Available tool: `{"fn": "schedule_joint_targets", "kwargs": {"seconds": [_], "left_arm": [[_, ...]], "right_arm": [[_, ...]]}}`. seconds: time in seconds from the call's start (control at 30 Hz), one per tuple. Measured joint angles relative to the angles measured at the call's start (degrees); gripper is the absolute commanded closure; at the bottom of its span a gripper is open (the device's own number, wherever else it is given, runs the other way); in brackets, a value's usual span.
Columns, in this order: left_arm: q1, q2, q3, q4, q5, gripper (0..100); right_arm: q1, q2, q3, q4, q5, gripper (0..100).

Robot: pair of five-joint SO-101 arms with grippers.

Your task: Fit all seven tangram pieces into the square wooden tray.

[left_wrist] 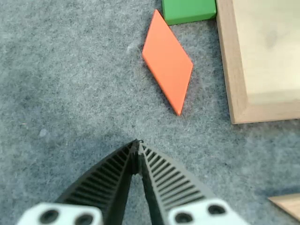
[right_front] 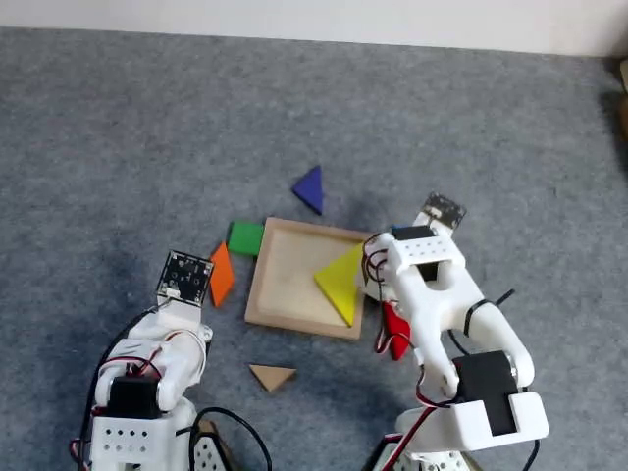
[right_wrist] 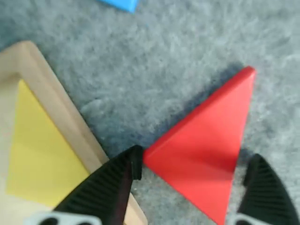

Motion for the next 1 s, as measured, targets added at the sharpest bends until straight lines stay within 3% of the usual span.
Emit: {"fn": "schedule_joint_targets", "kwargs": {"seconds": [0.47, 0.9, 1.0], "left_arm": [[0.00, 0.00, 0.00, 0.00, 0.00, 99], [0.00, 0.00, 0.00, 0.00, 0.00, 99], [0.00, 0.00, 0.00, 0.00, 0.00, 99]], "right_arm": [[0.79, 0.00, 0.00, 0.53, 0.18, 78.6], [2.90, 0.00, 0.00, 0.53, 10.29, 78.7], [2.90, 0.00, 0.00, 0.53, 13.36, 83.7]]}}
